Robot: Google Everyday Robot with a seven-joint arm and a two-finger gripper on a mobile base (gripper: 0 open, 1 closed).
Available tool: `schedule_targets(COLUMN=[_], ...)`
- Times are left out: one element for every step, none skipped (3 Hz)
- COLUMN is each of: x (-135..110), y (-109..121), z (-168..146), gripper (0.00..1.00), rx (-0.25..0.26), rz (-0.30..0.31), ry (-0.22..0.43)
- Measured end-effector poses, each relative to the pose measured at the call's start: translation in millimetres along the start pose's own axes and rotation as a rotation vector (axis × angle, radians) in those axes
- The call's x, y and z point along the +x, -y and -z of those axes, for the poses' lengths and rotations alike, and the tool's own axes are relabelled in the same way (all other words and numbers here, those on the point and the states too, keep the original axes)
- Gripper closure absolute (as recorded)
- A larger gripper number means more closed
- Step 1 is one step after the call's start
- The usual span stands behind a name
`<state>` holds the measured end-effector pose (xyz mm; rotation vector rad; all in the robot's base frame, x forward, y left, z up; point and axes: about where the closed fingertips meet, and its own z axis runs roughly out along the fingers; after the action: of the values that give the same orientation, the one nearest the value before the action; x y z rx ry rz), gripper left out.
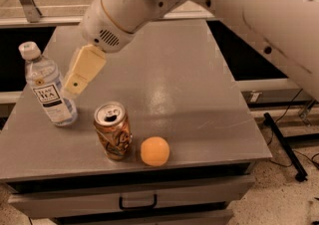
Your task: Pick blue plastic bottle
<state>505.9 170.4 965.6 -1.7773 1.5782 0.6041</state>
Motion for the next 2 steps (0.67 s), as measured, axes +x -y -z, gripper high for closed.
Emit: schedule_targets(x=[-13,-17], y=[-6,-10], z=[-20,-42], gripper=[0.00,0.00], rx=[0.002,-0.012], rz=[-0.025,-0.064], ry=[0.033,0.059])
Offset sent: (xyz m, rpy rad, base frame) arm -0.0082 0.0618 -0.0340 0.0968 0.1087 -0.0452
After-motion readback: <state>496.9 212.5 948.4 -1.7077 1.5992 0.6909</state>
